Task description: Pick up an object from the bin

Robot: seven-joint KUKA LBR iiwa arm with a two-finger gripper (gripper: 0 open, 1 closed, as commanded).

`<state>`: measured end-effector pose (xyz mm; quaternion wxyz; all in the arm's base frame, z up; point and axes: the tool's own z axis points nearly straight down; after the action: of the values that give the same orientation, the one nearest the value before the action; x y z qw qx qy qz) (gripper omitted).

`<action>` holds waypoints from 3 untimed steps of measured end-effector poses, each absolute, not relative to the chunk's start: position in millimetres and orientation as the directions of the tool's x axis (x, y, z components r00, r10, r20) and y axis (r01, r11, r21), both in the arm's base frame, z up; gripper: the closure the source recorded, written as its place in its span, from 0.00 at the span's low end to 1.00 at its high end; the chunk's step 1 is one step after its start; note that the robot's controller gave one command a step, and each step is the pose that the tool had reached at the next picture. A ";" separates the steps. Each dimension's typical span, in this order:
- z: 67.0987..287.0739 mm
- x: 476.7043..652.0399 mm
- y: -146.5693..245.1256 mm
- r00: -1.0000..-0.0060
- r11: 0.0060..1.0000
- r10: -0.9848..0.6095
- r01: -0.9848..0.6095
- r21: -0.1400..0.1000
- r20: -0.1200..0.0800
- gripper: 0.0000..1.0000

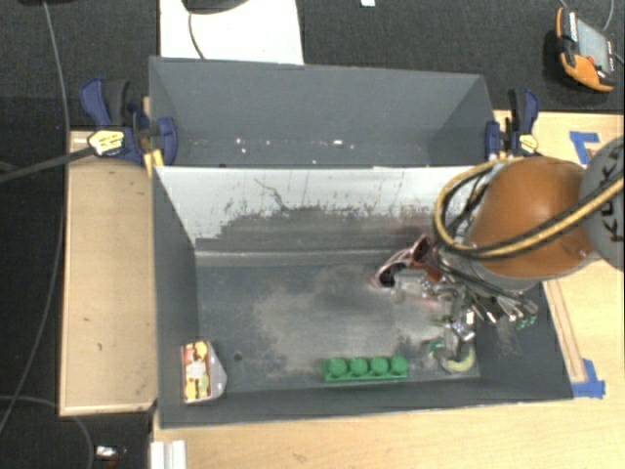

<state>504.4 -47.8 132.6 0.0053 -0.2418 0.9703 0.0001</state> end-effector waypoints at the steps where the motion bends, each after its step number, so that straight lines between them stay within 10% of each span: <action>1: 141.9 520.5 -53.7 -0.919 0.919 -0.394 -0.394 -0.005 -0.017 0.00; 3: 109.8 508.2 -90.9 -0.916 0.916 -0.402 -0.402 -0.005 -0.018 0.00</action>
Offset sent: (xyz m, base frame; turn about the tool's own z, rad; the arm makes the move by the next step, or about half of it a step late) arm -0.0131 -0.0417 -0.0381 -0.2844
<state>508.2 -90.9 109.8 0.0095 -0.2053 0.9787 -0.0005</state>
